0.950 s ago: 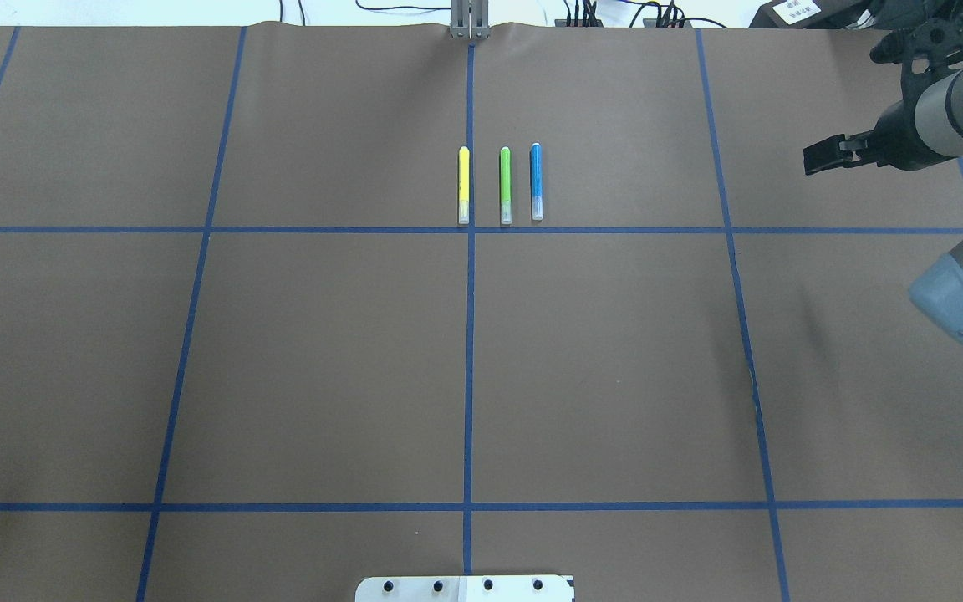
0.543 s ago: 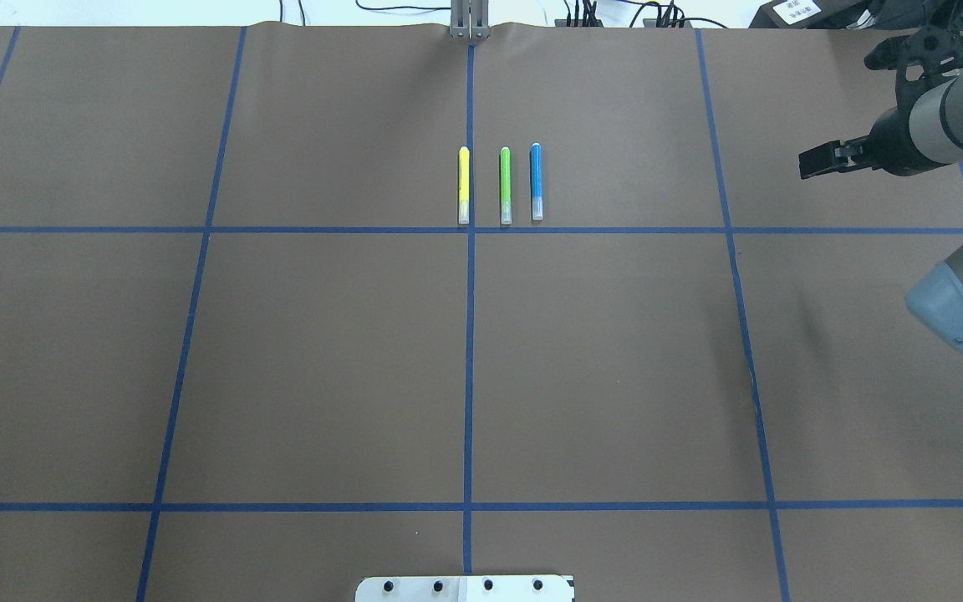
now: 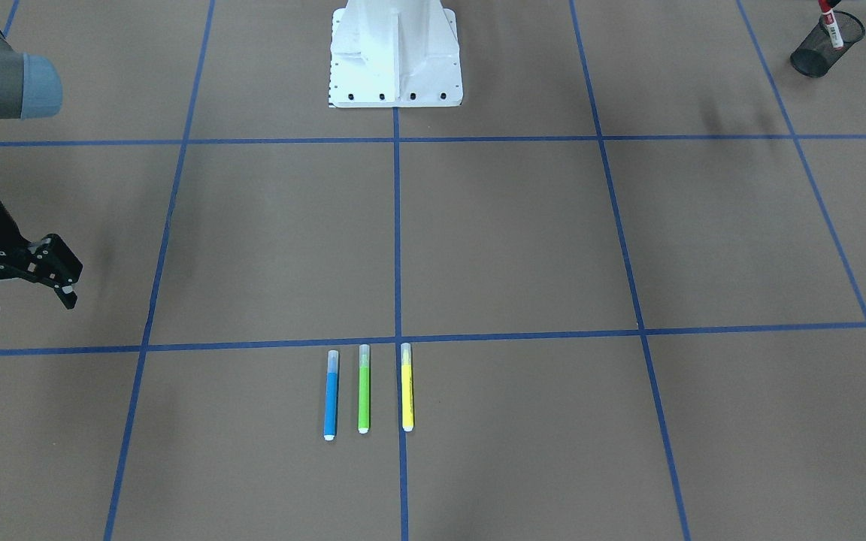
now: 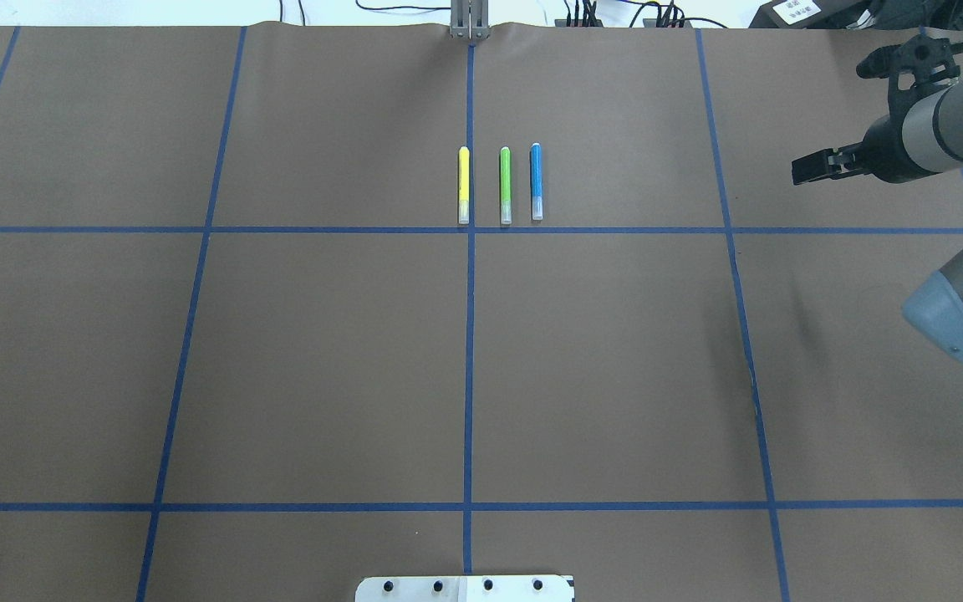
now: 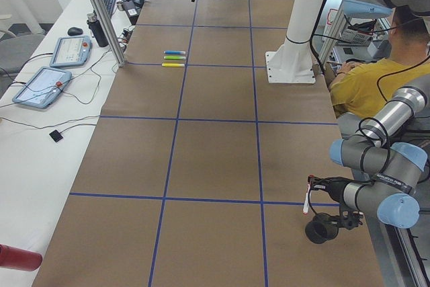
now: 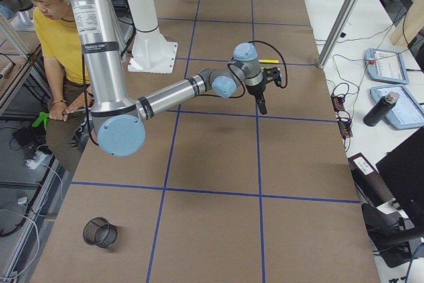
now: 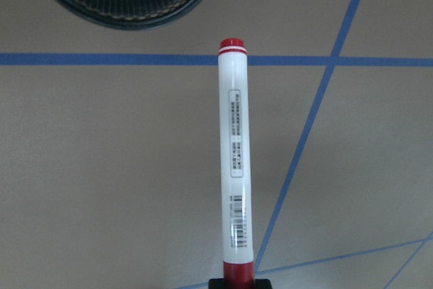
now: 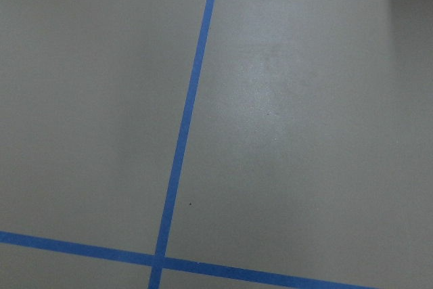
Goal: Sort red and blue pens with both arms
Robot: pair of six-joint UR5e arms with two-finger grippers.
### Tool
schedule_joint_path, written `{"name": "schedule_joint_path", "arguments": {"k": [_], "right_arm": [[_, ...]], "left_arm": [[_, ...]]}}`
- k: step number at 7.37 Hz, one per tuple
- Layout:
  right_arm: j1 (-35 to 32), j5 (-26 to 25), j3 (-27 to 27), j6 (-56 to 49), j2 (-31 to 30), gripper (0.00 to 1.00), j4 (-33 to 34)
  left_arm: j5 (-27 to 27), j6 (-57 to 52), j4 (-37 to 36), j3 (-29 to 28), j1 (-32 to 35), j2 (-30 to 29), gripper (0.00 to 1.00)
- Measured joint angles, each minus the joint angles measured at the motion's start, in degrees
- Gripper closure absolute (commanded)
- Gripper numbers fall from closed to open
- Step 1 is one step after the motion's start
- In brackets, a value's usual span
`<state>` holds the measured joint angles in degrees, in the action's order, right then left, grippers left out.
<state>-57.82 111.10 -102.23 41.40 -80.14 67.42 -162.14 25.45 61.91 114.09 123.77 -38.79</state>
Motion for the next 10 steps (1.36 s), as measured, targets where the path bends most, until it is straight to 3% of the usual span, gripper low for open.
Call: {"name": "schedule_joint_path", "arguments": {"k": [3, 6, 8, 10], "right_arm": [[0.30, -0.17, -0.02, 0.90, -0.17, 0.00, -0.17], [0.57, -0.61, 0.03, 1.46, -0.12, 0.00, -0.18], [0.87, -1.32, 0.08, 1.49, 0.04, 0.00, -0.18], [1.00, -1.57, 0.06, 1.49, 0.08, 0.00, -0.20]], "left_arm": [[6.07, 0.16, -3.68, 0.57, 3.52, -8.96, 1.00], [21.06, -12.99, -5.72, 4.38, 4.91, -12.86, 1.00], [28.82, -31.47, -17.29, 5.86, 5.00, -14.73, 1.00], [32.55, -42.26, -32.54, 6.29, 5.40, -16.48, 1.00]]}}
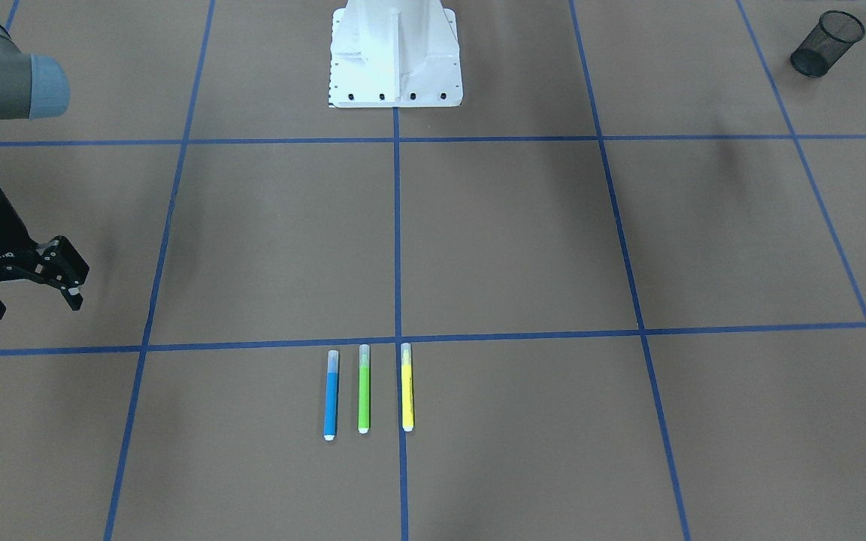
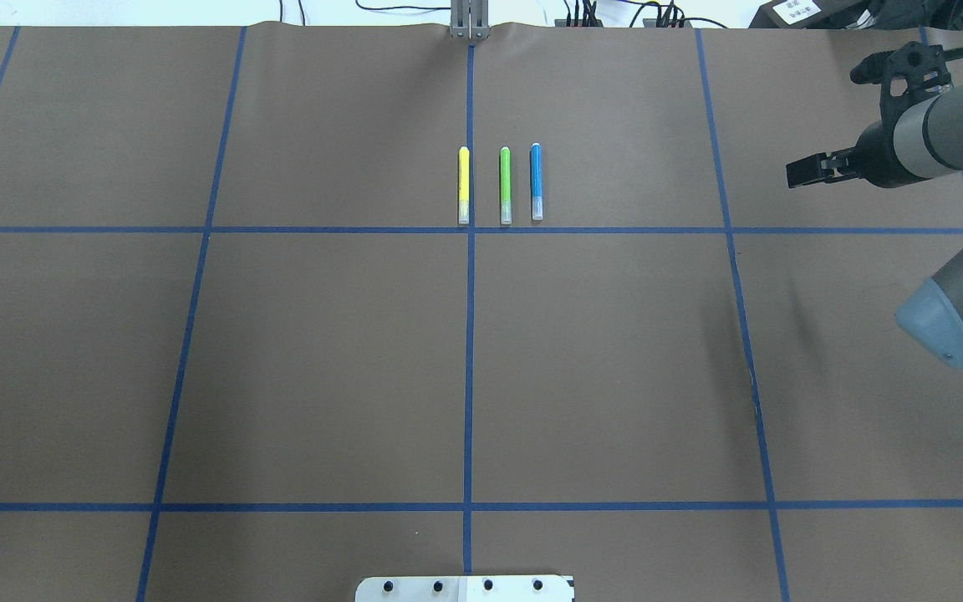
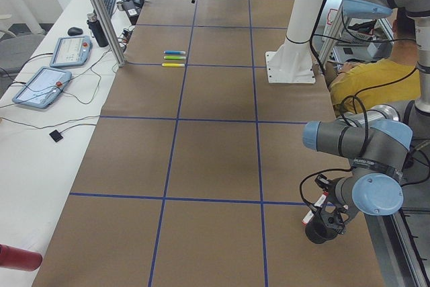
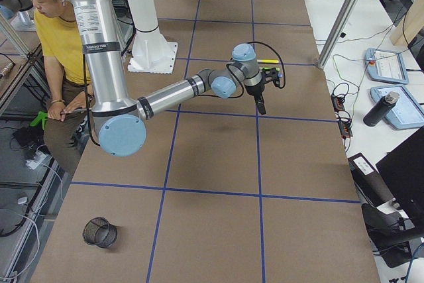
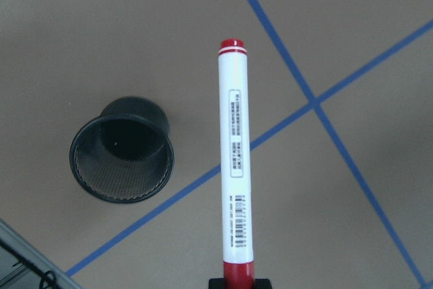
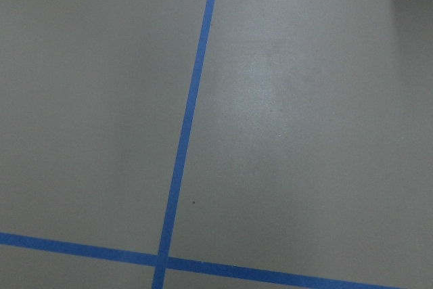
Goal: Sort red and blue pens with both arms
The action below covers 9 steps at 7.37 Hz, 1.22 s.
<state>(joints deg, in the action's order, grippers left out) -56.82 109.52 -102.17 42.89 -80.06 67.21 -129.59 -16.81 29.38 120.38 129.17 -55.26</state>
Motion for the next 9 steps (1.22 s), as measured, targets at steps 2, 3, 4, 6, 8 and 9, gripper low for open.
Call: {"name": "schedule_joint_path", "arguments": {"k": [2, 3, 4, 6, 8, 9], "right_arm": [[0.17, -0.74, -0.01, 0.00, -0.02, 0.00, -0.02], [0.27, -1.09, -0.02, 0.00, -0.06, 0.00, -0.04], [0.36, -1.24, 0.04, 0.00, -0.15, 0.00, -0.52], [0.50, -1.32, 0.91, 0.00, -0.60, 0.00, -3.30], [0.61, -1.33, 1.50, 0.00, -0.75, 0.00, -4.60], [0.64, -1.31, 1.52, 0.00, -0.74, 0.00, -4.76]], "left_arm": [[0.94, -2.25, -6.88, -1.80, 1.03, -0.52, 1.00], [0.99, -2.32, -7.67, -3.78, 1.74, -0.97, 1.00], [1.00, -2.16, -7.93, -6.27, 2.40, -1.71, 1.00], [1.00, -2.00, -8.09, -10.22, 3.03, -2.84, 1.00], [1.00, -1.94, -8.14, -12.84, 3.96, -3.06, 1.00], [1.00, -1.97, -8.13, -14.38, 4.32, -3.08, 1.00]]}}
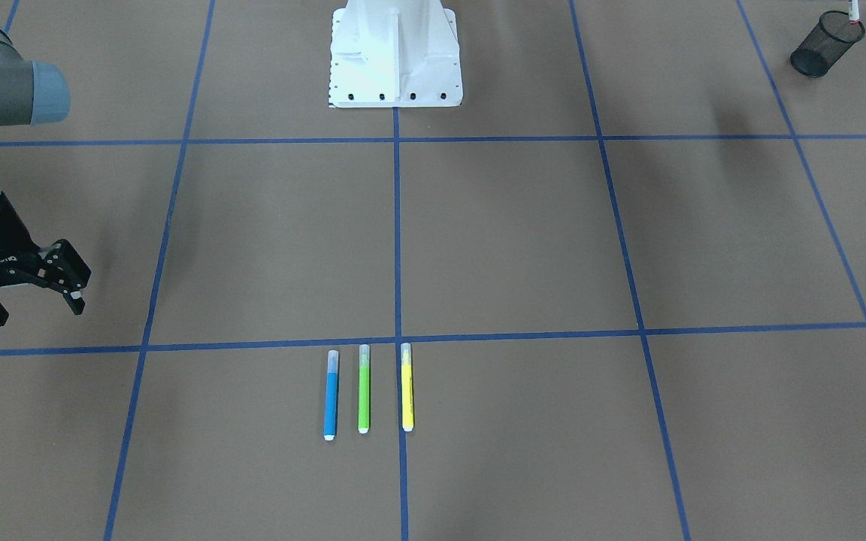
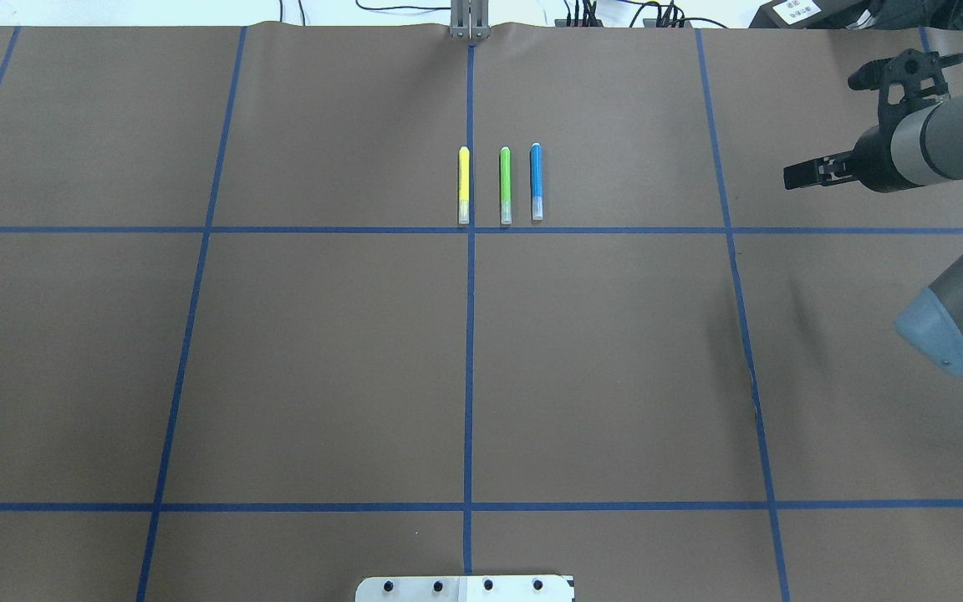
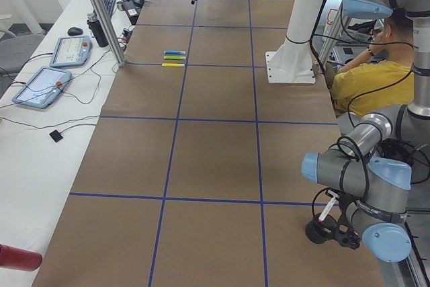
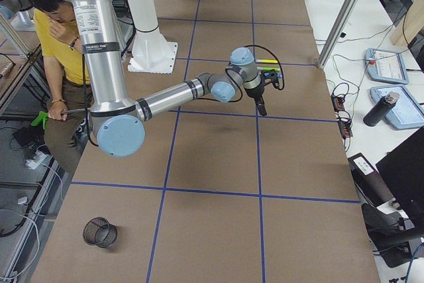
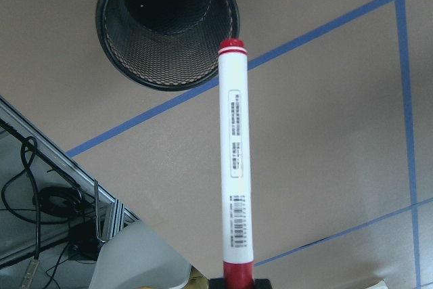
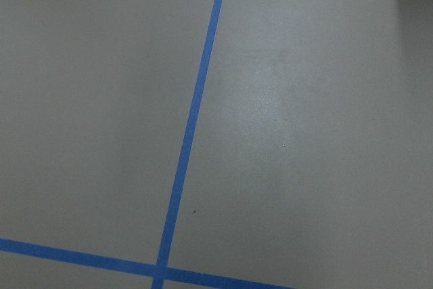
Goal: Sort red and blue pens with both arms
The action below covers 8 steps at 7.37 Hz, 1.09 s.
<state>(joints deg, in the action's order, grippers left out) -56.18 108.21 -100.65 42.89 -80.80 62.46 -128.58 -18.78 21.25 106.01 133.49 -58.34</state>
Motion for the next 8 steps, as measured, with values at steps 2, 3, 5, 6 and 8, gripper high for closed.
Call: {"name": "schedule_joint_path", "arguments": {"k": [2, 3, 5, 6, 8], "right_arm": [[0.01, 0.02, 0.02, 0.00, -0.01, 0.00, -0.12], [0.01, 0.04, 0.02, 0.00, 0.00, 0.00, -0.13], [0.02, 0.01, 0.02, 0.00, 0.02, 0.00, -0.14], [0.02, 0.00, 0.02, 0.00, 0.02, 0.00, -0.14], [0.01, 0.02, 0.02, 0.00, 0.02, 0.00, -0.14]], "left_arm": [[0.02, -0.26, 0.08, -2.61, 0.58, 0.01, 1.00], [0.08, -0.47, 0.23, -3.74, 0.81, 0.01, 0.24], [0.44, -1.01, 0.81, -4.77, 1.37, -0.04, 0.00], [1.02, -1.98, 1.15, -5.48, 1.94, -0.40, 0.00], [1.58, -3.36, 1.30, -6.94, 2.55, -2.50, 0.00]]}}
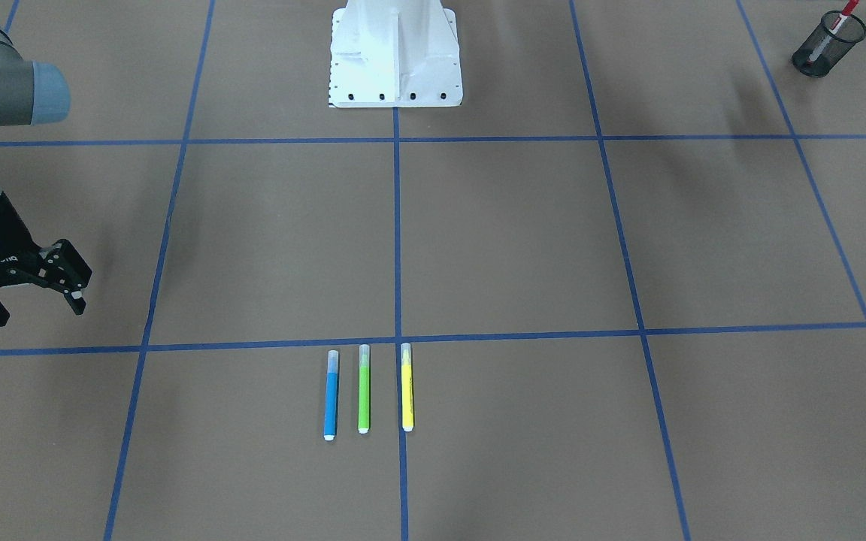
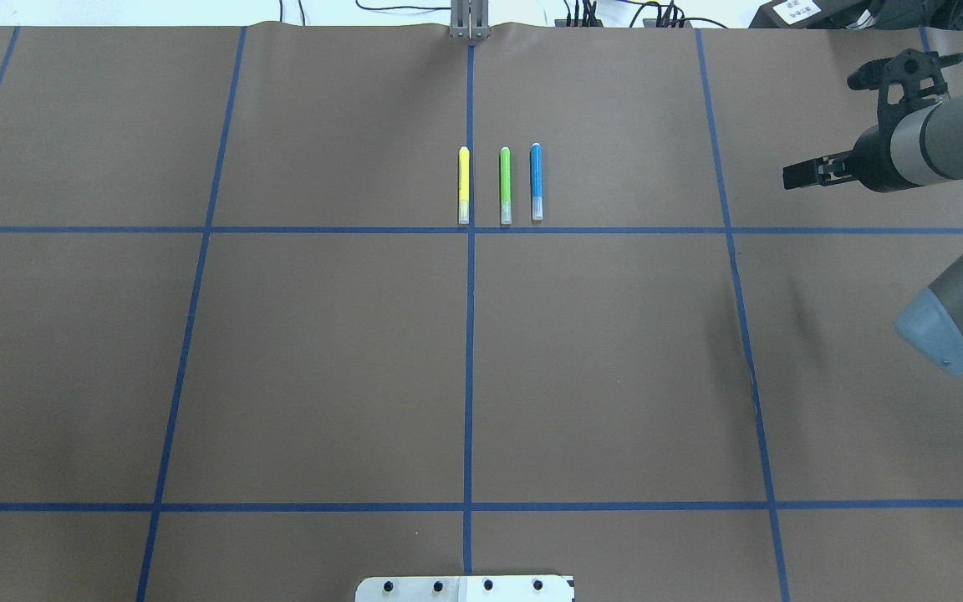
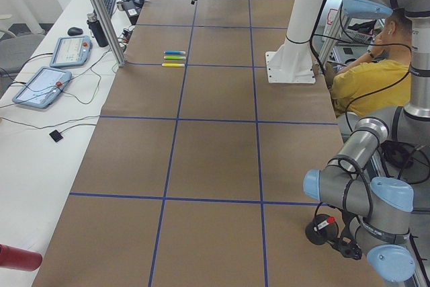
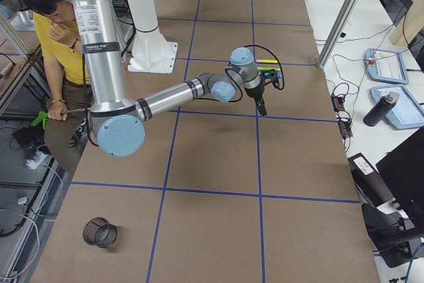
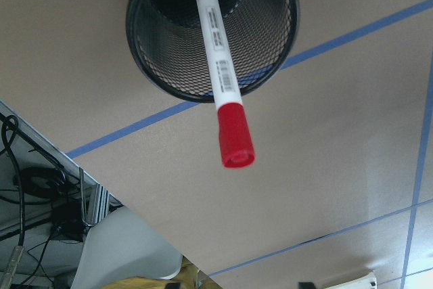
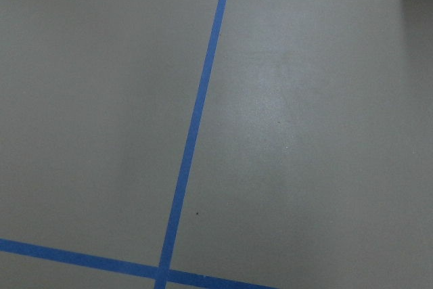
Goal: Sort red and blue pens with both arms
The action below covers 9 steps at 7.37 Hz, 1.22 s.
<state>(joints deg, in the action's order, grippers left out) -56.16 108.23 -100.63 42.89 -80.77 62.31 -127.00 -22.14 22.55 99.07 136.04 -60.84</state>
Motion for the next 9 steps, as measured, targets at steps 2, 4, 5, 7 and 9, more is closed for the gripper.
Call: {"name": "schedule_joint_path", "arguments": {"k": [2, 4, 5, 7, 9], "right_arm": [[0.00, -0.03, 0.00, 0.02, 0.00, 0.00, 0.00], [0.00, -0.02, -0.01, 0.62, -0.01, 0.00, 0.00], [0.00, 0.02, -0.05, 1.04, -0.05, 0.00, 0.00], [0.00, 0.05, -0.06, 1.68, -0.04, 0.00, 0.00], [0.00, 0.15, -0.06, 2.40, -0.01, 0.00, 0.02]], "left_arm": [[0.10, -0.17, -0.19, -0.13, 0.15, -2.68, 0.00], [0.17, -0.18, -0.15, 0.06, 0.18, -6.49, 0.00], [0.17, -0.19, 0.14, 0.16, 0.18, -9.40, 0.00], [0.12, 0.11, 4.68, 0.41, 0.18, -15.23, 0.00], [0.01, 0.38, 15.82, 0.71, -0.70, -18.45, 0.00]]}}
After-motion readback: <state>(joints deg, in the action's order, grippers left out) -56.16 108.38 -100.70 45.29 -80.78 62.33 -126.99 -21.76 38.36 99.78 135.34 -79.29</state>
